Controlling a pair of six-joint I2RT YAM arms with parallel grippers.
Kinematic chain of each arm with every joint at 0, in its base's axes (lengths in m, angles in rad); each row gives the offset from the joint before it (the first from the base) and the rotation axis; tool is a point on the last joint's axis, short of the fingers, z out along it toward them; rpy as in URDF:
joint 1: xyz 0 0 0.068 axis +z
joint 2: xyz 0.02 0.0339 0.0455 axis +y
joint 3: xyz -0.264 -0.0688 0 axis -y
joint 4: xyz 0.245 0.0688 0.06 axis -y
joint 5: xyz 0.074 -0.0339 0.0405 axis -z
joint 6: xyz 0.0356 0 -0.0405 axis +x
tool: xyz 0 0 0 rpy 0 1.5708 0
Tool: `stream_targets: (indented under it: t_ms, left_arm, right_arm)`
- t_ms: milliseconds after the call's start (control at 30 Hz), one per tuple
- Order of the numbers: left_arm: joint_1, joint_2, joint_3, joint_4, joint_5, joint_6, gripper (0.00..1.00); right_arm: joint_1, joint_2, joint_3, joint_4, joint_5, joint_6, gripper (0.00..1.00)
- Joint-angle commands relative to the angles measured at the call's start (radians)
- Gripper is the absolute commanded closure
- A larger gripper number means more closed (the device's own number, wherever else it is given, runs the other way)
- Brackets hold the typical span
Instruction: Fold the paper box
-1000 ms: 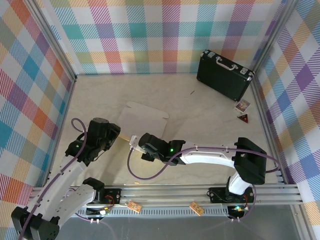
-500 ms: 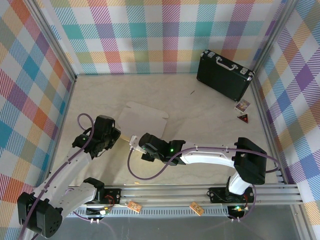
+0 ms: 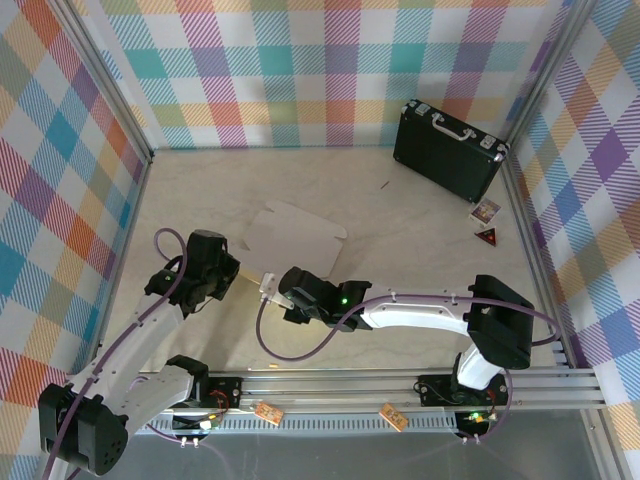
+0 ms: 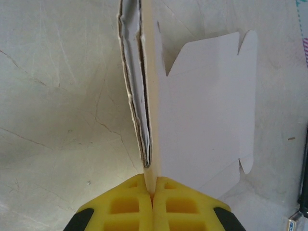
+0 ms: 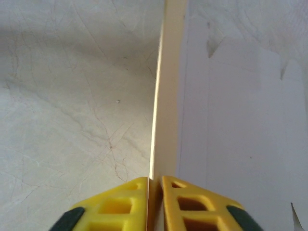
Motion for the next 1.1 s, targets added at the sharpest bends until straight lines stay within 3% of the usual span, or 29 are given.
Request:
stream_targets:
  t_ms: [0, 200, 433, 600, 633, 700, 733, 833, 867, 1033, 1067]
  left_arm:
    - [0.007, -0.012, -0.017, -0.024, 0.044, 0.025, 1.00]
    - [0.007, -0.013, -0.015, -0.026, 0.078, 0.025, 1.00]
    - [0.007, -0.037, -0.017, -0.035, 0.090, 0.024, 1.00]
    - [0.007, -0.047, -0.016, -0.041, 0.089, 0.024, 1.00]
    - [0.007, -0.048, -0.016, -0.039, 0.092, 0.024, 1.00]
    - [0.007, -0.047, -0.018, -0.033, 0.104, 0.021, 1.00]
    - [0.007, -0.046, -0.019, -0.028, 0.111, 0.019, 1.00]
    - [0.007, -0.047, -0.017, -0.025, 0.126, 0.019, 1.00]
    - [0.007, -0.048, -0.017, -0.025, 0.128, 0.019, 1.00]
    - [0.007, -0.051, -0.022, -0.033, 0.119, 0.022, 1.00]
    - [0.007, -0.050, -0.024, -0.033, 0.117, 0.021, 1.00]
  right_arm:
    - [0.005, 0.021, 0.055, 0.029, -0.035, -0.018, 0.73]
    - [0.006, 0.106, 0.134, 0.042, -0.045, -0.044, 0.72]
    - [0.005, 0.155, 0.162, 0.068, -0.033, -0.047, 1.00]
    - [0.005, 0.145, 0.141, 0.117, -0.025, -0.056, 1.00]
    - [0.005, 0.148, 0.144, 0.118, -0.023, -0.059, 0.99]
    - [0.004, 0.161, 0.156, 0.115, -0.032, -0.070, 0.77]
    - [0.003, 0.171, 0.164, 0.112, -0.035, -0.071, 0.72]
    - [0.004, 0.204, 0.193, 0.108, -0.028, -0.079, 0.70]
    - [0.004, 0.212, 0.198, 0.112, -0.024, -0.082, 0.72]
    - [0.004, 0.227, 0.206, 0.150, -0.022, -0.089, 1.00]
    - [0.005, 0.221, 0.200, 0.160, -0.025, -0.087, 1.00]
